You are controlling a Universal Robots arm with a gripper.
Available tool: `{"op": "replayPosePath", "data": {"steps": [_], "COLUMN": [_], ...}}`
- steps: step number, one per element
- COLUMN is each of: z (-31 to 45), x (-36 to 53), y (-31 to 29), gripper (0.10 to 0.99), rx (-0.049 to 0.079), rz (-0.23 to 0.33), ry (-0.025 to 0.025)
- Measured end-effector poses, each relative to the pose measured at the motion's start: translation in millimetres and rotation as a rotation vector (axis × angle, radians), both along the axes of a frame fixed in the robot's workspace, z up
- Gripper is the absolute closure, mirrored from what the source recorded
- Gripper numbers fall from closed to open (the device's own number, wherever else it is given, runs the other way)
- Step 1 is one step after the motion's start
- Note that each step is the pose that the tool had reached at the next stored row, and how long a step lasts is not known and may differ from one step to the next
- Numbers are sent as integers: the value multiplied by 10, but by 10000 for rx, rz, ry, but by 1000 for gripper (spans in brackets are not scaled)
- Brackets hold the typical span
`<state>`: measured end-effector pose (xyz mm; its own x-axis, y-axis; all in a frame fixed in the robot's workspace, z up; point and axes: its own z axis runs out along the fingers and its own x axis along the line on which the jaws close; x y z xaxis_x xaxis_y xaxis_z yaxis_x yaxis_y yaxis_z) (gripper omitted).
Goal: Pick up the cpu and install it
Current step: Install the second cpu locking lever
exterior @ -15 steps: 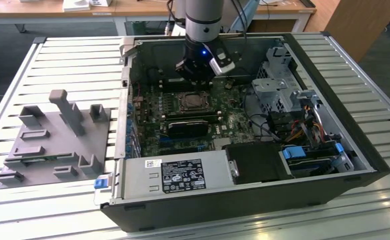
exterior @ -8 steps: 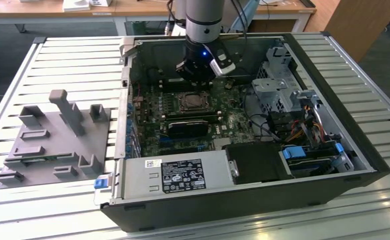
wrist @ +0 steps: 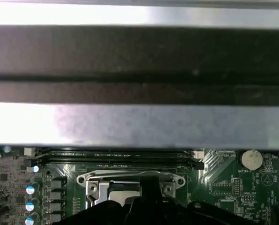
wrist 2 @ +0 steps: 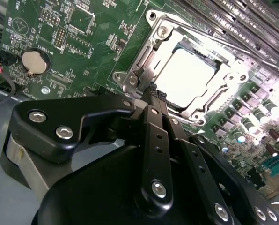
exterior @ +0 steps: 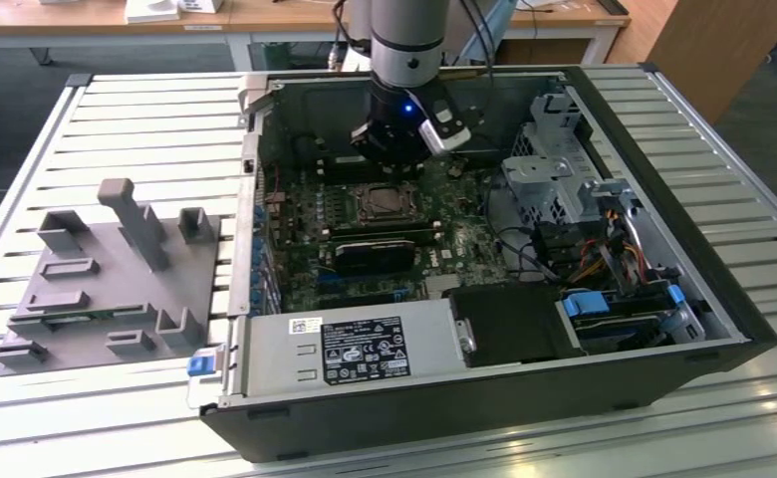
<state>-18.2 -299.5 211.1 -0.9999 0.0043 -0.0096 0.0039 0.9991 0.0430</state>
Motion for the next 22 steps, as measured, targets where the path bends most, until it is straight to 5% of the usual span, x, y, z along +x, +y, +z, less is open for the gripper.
{"op": "replayPosePath", "data": {"steps": [7,12,22], "z": [218,261,261], "x": [0,1,0], "y": [-1,-27,-287], "gripper": [980,980,980], "rx": [0,2,-1], "rz": [1,1,1], "ry": [3,30,43]}}
